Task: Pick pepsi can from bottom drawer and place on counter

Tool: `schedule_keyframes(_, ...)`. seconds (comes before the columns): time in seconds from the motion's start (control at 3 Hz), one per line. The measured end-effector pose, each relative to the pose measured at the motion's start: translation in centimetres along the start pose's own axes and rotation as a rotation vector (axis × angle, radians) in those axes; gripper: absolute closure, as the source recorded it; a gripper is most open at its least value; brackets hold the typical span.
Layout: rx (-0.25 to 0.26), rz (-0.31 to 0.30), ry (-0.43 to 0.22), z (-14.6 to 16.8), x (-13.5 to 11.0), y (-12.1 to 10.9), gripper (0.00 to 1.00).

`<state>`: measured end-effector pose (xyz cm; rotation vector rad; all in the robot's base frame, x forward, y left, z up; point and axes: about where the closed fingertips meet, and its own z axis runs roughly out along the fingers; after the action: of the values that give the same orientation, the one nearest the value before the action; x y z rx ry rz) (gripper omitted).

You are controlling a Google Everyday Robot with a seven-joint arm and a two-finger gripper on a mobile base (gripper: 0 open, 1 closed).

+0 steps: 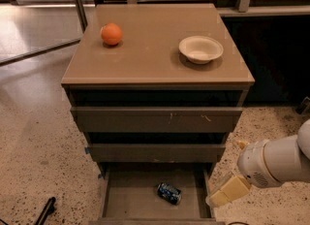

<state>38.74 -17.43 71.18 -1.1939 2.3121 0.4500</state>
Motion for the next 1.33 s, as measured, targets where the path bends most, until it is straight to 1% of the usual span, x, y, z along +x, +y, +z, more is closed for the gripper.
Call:
schedule_keyframes(0.33,0.051,0.106,0.036,2.7,3.0,-1.4,0.00)
schedule_keyframes(0.67,0.011,0.255,0.095,8.9,6.6,-2.7,0.00)
schedule_keyframes(1.0,-0.047,0.345,0.117,14.0,8.5,-2.9,0.00)
schedule_keyframes(1.33,-0.127,0.345,0.138,19.0,9.1,-2.0,0.00)
